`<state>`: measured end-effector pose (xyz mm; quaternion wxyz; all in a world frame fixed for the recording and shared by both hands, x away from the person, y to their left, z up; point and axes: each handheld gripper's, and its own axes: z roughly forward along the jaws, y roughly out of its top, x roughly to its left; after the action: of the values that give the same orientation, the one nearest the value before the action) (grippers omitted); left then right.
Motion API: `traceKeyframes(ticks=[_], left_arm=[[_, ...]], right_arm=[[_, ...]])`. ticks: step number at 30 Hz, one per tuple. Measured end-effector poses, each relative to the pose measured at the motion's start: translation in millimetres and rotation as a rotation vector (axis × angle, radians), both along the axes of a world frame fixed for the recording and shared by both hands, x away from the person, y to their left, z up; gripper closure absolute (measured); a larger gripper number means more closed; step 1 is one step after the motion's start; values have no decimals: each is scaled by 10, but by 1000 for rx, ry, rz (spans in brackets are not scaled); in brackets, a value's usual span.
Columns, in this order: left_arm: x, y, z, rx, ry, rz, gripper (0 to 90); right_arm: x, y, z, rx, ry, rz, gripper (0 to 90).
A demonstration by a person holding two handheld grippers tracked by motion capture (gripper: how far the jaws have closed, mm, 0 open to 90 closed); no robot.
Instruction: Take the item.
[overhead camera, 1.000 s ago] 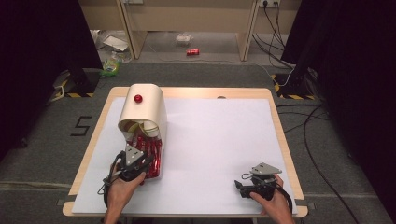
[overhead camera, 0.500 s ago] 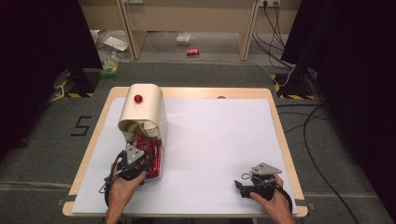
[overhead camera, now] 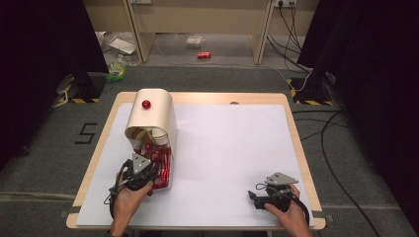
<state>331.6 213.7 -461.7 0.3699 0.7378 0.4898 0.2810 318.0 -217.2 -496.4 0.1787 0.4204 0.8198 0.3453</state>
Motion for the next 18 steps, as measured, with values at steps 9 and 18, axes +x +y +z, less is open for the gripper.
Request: traceKeyframes(ticks=[9,18], left_arm=[[-49,19,89,-28,-28,-11,805],[-117,55,180,-2,2,-42,805]], right_arm=[[0,0,0,0,0,0,132],[0,0,0,0,0,0,132]])
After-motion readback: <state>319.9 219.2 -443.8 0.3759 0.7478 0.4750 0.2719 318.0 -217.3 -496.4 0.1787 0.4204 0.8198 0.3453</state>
